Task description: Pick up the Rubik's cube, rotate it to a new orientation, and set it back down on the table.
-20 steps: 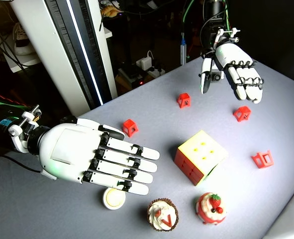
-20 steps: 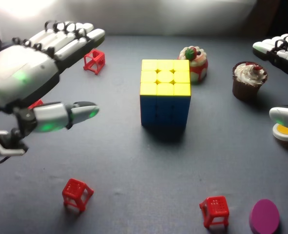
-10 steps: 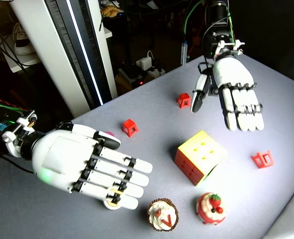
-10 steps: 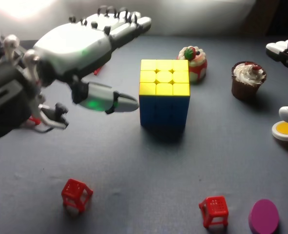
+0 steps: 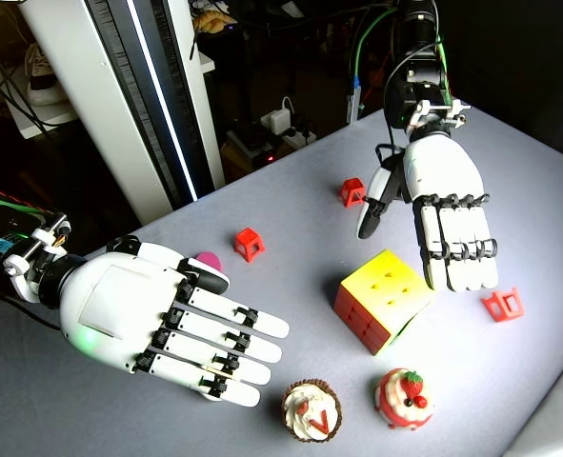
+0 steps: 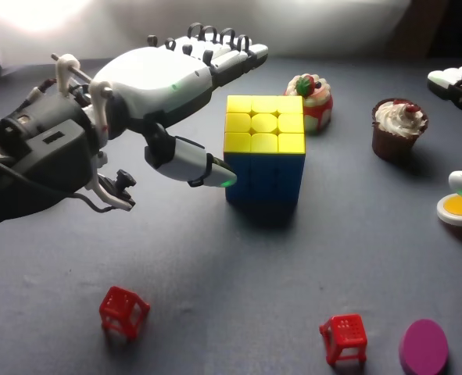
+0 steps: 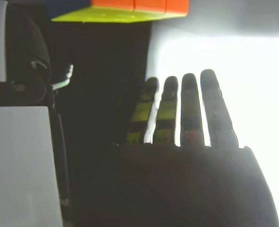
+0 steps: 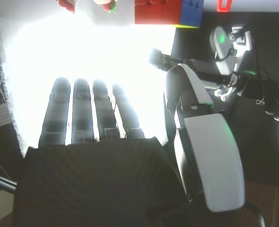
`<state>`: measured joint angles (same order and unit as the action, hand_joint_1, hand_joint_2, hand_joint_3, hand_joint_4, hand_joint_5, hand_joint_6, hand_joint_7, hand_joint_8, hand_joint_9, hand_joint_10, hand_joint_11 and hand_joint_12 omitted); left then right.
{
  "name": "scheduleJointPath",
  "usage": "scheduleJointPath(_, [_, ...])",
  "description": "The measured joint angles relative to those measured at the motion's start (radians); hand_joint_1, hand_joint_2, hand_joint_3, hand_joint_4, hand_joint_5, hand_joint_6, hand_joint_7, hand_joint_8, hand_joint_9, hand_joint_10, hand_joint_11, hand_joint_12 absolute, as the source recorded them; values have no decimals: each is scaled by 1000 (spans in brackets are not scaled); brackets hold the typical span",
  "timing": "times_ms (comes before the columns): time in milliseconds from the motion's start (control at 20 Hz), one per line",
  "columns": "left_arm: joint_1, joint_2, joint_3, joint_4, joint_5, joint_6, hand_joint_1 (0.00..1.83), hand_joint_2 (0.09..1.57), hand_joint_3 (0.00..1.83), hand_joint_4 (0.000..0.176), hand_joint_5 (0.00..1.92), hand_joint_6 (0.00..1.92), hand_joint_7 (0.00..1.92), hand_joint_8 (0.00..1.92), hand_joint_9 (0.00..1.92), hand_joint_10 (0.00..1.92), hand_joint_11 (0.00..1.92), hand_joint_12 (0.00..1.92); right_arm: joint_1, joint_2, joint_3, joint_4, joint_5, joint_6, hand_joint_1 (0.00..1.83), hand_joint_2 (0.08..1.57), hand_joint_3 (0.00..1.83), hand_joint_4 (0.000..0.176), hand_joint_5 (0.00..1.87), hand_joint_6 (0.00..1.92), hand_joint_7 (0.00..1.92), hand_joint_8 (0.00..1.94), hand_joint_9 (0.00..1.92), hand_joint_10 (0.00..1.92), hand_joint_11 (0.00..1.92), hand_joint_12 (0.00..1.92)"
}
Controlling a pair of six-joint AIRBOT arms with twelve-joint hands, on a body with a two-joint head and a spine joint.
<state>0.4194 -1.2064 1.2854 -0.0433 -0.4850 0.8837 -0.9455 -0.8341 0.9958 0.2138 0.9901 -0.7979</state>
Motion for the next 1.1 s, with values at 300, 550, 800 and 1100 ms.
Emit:
scheduleJointPath(300, [-19,-60,50,-37,58,28,758,915,0,0,0,0,0,0,0,0,0,0,-7,-7,2,10,-3,-1,382,1308,0,0,0,0,0,0,0,0,0,1])
scheduleJointPath(550, [-30,-91,79,-113,109,72,696,891,0,0,0,0,0,0,0,0,3,1,-7,-14,4,14,-3,-1,402,1312,1,0,0,0,0,0,0,0,0,0])
scheduleJointPath(800, [-29,-136,120,-206,161,118,773,844,9,0,0,0,8,1,1,4,0,1052,-18,-23,13,24,-16,-1,408,1314,1,0,0,0,0,0,0,0,12,6])
scheduleJointPath(1100, [-29,-152,144,-253,187,167,716,804,0,0,0,0,0,0,0,55,0,1222,-18,-24,13,27,-21,-1,412,1321,5,0,0,0,0,0,0,0,0,0])
